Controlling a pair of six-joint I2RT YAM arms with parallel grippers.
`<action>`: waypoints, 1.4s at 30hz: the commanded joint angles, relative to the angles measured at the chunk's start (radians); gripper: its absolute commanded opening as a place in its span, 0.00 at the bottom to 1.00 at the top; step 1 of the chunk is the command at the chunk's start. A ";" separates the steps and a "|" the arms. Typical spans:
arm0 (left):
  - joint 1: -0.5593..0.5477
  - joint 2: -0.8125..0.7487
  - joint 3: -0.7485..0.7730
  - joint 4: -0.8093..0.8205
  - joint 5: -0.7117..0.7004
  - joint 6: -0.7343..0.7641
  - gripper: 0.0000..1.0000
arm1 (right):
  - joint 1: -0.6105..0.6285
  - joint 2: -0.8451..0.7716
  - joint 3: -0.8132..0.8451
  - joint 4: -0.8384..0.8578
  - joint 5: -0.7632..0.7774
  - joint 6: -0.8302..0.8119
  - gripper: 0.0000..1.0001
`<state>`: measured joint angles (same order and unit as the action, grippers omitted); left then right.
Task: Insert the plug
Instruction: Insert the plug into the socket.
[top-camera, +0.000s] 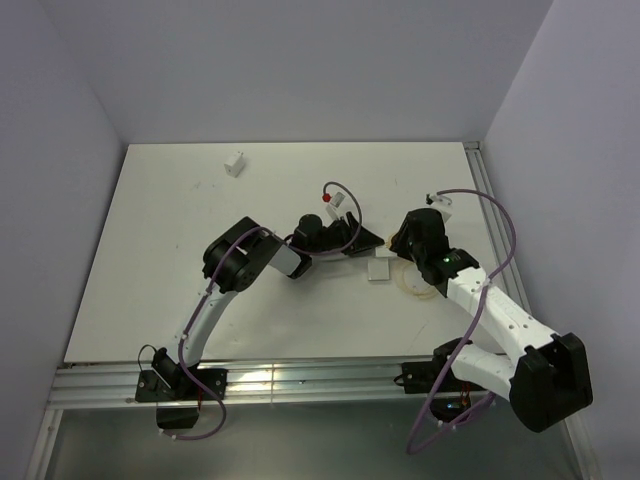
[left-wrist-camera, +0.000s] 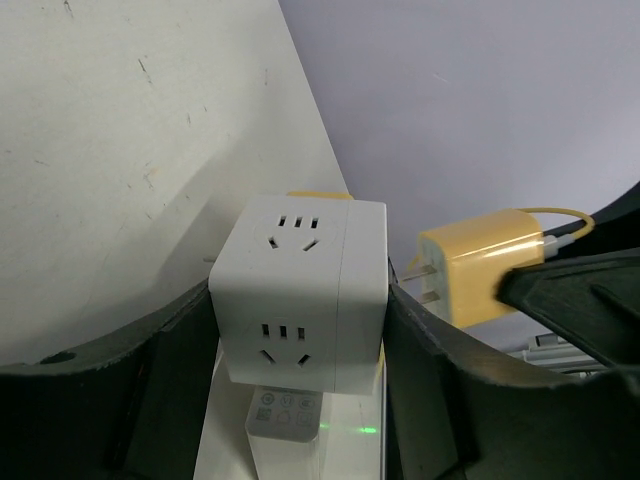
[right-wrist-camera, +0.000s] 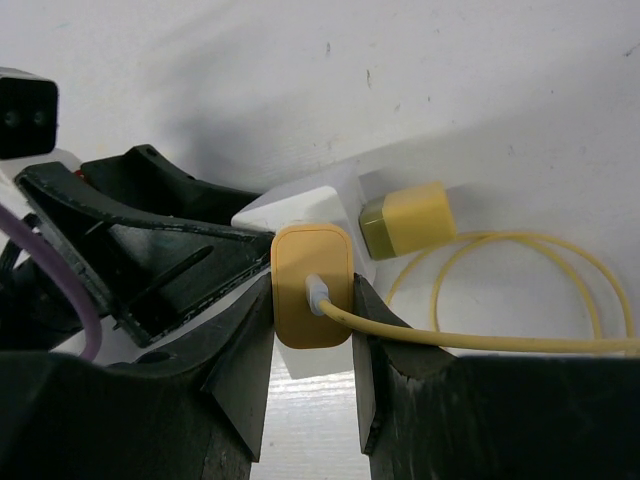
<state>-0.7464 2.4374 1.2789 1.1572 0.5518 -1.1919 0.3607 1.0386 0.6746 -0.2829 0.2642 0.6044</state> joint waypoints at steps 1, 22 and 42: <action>0.002 -0.009 -0.030 0.007 0.007 0.005 0.28 | -0.006 0.026 0.025 0.089 0.013 -0.017 0.00; -0.004 -0.061 -0.079 -0.065 -0.075 0.000 0.00 | -0.005 0.051 -0.010 0.143 -0.037 -0.089 0.00; -0.004 -0.049 -0.052 -0.126 -0.066 0.023 0.00 | 0.017 0.029 0.016 0.059 -0.042 -0.203 0.00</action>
<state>-0.7486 2.3978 1.2236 1.1397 0.4999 -1.1961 0.3698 1.0843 0.6621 -0.1959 0.2226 0.4416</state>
